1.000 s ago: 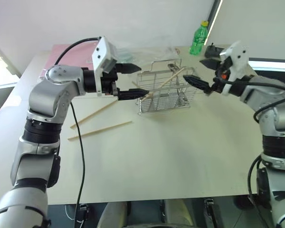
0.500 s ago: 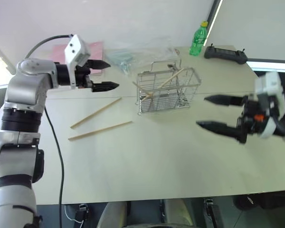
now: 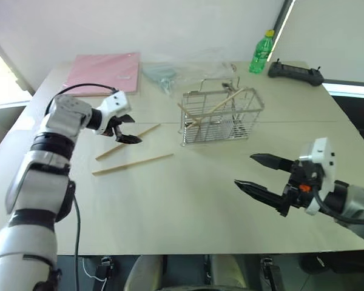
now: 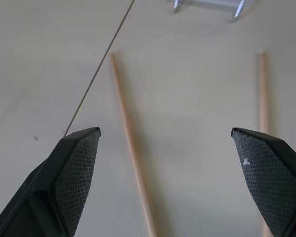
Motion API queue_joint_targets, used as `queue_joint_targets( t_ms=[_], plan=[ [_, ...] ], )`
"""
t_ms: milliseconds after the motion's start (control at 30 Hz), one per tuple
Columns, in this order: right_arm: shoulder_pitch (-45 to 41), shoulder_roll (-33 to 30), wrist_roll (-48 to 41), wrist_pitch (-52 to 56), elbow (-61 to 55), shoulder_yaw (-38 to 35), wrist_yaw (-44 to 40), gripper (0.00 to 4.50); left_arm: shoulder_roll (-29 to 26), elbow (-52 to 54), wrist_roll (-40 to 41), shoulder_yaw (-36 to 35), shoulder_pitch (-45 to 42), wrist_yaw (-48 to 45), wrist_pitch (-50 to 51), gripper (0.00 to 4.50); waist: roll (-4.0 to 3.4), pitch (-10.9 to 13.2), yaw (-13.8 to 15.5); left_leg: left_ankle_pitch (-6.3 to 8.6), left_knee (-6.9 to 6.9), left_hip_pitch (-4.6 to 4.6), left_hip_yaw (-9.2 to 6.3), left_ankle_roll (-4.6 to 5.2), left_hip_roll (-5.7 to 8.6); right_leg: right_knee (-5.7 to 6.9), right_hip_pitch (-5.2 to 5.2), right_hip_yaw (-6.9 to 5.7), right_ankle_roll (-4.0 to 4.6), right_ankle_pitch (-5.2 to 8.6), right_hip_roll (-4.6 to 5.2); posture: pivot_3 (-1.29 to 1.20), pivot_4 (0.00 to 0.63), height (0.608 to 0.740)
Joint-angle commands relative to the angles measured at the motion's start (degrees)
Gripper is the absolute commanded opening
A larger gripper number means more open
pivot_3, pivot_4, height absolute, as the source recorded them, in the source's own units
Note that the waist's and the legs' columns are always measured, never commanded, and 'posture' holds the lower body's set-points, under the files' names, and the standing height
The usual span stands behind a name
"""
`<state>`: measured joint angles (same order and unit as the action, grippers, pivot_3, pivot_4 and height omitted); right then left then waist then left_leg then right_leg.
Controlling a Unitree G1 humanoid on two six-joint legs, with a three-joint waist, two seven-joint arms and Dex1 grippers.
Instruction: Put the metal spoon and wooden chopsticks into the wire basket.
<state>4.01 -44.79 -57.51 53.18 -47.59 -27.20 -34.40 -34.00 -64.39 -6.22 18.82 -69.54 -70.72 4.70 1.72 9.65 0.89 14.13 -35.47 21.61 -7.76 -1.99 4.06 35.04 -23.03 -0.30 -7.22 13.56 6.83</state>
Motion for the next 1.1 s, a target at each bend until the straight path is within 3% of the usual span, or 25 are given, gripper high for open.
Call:
queue_joint_targets(
  t_ms=[33, 200, 433, 1100],
  plan=[
    [0.0, 0.4, -0.5, -2.2, -2.3, 0.6, 2.8, 4.45, 2.7, -5.8, -4.9, 1.3, -5.3, 4.1, -2.7, 4.5, 0.02, 0.0, -0.1, 0.02, 0.0, 0.01, 0.01, 0.04, 0.01, 0.0, 0.0, 0.0, -0.04, 0.02, 0.02, 0.0, 0.15, 0.709],
    [0.9, 1.0, -1.2, -3.3, -3.9, 2.0, 6.5, 4.45, 7.1, -10.8, -9.3, 2.3, -9.4, 6.6, -1.7, 4.5, 0.04, 0.0, -0.3, 0.15, 0.01, -0.01, 0.03, 0.26, 0.02, 0.05, -0.03, 0.0, -0.16, 0.09, 0.01, 0.0, 0.15, 0.709],
    [3.7, 1.0, -3.3, -4.8, -5.9, 0.9, 10.1, 4.45, 8.9, -13.1, -14.6, 3.4, -10.2, 9.7, -1.0, 4.5, 0.04, 0.0, -0.2, 0.15, 0.0, -0.04, 0.04, 0.27, 0.0, 0.08, -0.03, 0.0, -0.33, 0.19, 0.0, 0.0, 0.15, 0.709],
    [9.2, -1.4, -8.3, -9.6, -6.5, -1.5, 14.9, 4.45, 11.0, -14.5, -14.7, -2.1, -7.8, 20.9, 6.1, 4.5, 0.09, 0.0, -0.2, 0.16, -0.1, -0.12, 0.02, 0.27, 0.01, 0.09, 0.13, 0.0, -0.37, 0.19, 0.0, 0.0, 0.15, 0.709]
  ],
)
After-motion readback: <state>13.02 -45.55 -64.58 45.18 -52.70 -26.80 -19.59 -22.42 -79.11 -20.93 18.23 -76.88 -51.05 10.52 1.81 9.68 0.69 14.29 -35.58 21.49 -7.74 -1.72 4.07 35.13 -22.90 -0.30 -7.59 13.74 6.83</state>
